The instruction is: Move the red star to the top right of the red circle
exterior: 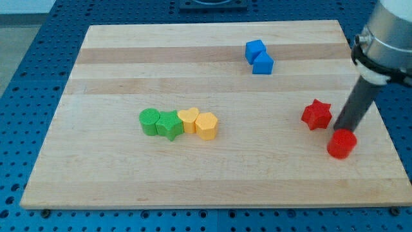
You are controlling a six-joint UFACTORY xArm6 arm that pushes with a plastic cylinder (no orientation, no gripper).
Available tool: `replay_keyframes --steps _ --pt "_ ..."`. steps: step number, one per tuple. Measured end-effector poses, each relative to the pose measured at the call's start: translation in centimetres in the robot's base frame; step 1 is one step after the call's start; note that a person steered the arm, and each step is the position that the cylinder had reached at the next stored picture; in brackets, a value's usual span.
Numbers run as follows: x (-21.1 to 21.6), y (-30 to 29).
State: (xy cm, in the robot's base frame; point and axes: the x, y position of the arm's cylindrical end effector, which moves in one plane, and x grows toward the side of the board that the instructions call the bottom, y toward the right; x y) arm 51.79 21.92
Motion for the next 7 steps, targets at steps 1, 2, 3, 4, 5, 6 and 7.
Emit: replay_keyframes --steps 1,2,3,4,5,6,7 --pt "4.4 0.0" --pt "4.4 0.0" --pt "2.5 0.0" --pt "-5.4 0.6" --pt "-14.3 1.2" --pt "-17.2 0.6" --pt "-11.3 -7.6"
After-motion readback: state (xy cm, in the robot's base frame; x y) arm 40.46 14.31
